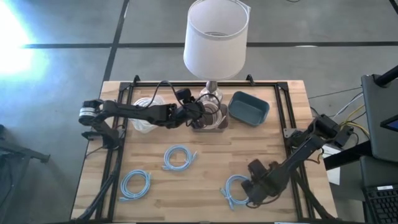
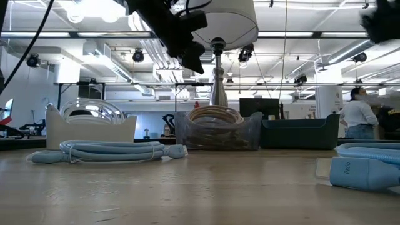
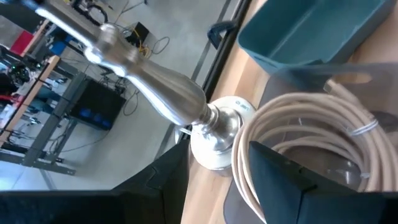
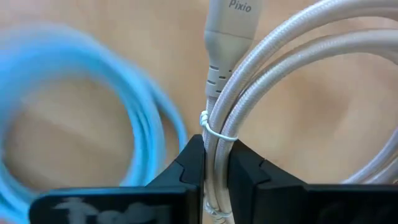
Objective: Sort HDMI cables
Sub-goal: Put the brown HDMI cable into the black bin
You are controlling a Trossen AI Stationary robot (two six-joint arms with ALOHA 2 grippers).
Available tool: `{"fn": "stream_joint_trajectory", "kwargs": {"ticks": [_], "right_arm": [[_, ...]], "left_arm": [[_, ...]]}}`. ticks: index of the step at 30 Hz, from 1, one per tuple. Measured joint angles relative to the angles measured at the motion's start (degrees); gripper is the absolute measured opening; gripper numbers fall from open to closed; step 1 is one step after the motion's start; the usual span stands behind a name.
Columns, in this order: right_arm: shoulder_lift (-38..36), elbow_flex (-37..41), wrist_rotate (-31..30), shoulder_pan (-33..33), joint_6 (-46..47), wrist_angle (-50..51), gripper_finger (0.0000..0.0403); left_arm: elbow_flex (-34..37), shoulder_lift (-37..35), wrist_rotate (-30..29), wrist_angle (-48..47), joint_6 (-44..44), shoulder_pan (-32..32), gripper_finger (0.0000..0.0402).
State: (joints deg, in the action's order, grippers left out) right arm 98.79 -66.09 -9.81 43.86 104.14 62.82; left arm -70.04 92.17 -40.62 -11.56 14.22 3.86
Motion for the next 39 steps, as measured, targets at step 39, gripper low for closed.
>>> {"fn": "stream_joint_trajectory", "kwargs": {"ticks": [39], "right_arm": [[9.3, -7.5, -31.9, -40.1, -71.1, -43.9, 0.0049]], "left_arm": [[0.1, -10.9, -11.1, -26.0, -19.2, -8.5, 0.0168]]}}
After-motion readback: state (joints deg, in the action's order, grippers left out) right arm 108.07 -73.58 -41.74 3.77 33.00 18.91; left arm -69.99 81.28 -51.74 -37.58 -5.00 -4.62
